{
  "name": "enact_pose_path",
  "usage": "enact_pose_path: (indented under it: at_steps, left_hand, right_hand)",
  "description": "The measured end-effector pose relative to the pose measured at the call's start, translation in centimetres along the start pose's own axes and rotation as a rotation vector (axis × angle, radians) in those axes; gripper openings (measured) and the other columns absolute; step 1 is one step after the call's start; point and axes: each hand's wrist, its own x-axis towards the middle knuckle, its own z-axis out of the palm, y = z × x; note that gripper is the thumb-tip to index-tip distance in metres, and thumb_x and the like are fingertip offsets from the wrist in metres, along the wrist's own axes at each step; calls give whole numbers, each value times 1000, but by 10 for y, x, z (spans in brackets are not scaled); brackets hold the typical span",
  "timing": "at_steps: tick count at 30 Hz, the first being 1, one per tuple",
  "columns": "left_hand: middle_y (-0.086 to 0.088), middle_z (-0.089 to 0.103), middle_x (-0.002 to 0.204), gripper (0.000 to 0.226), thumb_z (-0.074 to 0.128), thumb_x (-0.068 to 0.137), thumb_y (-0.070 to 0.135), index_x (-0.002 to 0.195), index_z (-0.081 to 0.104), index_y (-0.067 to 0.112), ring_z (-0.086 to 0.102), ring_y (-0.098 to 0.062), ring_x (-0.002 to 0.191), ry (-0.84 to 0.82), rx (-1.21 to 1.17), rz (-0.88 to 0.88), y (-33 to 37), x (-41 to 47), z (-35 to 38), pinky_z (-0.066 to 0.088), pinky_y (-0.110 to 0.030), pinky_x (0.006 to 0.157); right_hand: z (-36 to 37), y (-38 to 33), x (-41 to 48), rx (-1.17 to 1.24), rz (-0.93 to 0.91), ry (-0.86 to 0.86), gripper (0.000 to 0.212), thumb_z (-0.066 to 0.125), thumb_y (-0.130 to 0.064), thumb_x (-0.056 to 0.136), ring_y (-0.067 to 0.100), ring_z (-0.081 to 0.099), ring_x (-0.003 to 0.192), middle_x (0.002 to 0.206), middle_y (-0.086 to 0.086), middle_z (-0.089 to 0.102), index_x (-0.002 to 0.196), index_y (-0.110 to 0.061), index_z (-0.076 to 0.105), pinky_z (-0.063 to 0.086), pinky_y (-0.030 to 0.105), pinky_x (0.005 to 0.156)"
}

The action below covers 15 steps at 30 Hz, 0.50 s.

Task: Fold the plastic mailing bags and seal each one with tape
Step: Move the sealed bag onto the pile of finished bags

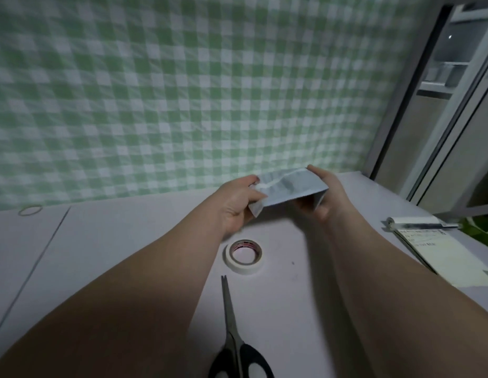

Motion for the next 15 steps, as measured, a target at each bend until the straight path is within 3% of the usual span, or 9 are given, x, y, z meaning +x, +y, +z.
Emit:
enact_pose_path:
  at_steps: [2,4,6,7,8,11,13,15]
  left_hand:
    - [-18,61,102,36,45,85,-19,114,59,-2,62,-18,73,-21,106,-57,-5,-1,1,56,-22,54]
    - [-24,61,112,35,50,85,-17,117,56,-7,66,-28,91,-11,247,-126,-9,-6,2,56,-34,82]
    - [-26,61,119,33,55,83,-13,116,57,-8,63,-34,107,17,370,-151,-11,-12,6,47,-44,100]
    - [-24,61,120,29,58,83,-11,110,59,-4,62,-34,109,32,443,-141,-11,-15,9,45,-46,101]
    - [-20,59,120,27,60,83,-9,107,60,1,60,-34,111,48,554,-119,-11,-21,14,46,-46,101]
    - [-9,50,122,41,64,84,3,124,55,10,53,-27,114,112,1032,-9,-14,-33,22,47,-31,94]
    - [-5,51,107,19,61,83,7,96,56,20,55,-23,100,108,1194,43,-15,-42,23,45,-27,77]
    - [-4,52,102,18,62,81,12,84,47,23,52,-20,90,109,1291,51,-17,-50,22,41,-23,65]
  right_hand:
    - [-6,-5,2,-398,-35,93,25,46,-18,97,18,67,63,71,10,68,115,-5,58,53,24,52]
    - [-12,-12,-1,-1018,-97,260,28,54,-13,94,23,63,77,90,13,66,119,-2,59,50,28,62]
    - [-20,-21,-1,-1252,-90,417,23,57,-12,91,25,57,77,100,15,64,109,2,62,48,30,66]
    - [-25,-26,-3,-1386,-119,472,23,58,-13,90,27,58,83,105,15,63,107,1,63,49,30,71]
    - [-27,-29,-7,-1550,-166,517,23,57,-13,88,28,59,90,109,14,64,107,-1,63,49,30,76]
    - [-31,-24,-25,-1808,-295,556,22,52,-11,88,27,56,95,111,11,62,107,-6,63,42,28,73]
    - [-29,-13,-34,-1882,-368,563,22,49,-14,90,30,56,102,109,10,59,107,-6,60,38,29,75]
    - [-19,1,-37,-1901,-412,505,27,49,-17,91,30,53,111,119,12,56,116,-8,57,40,31,80]
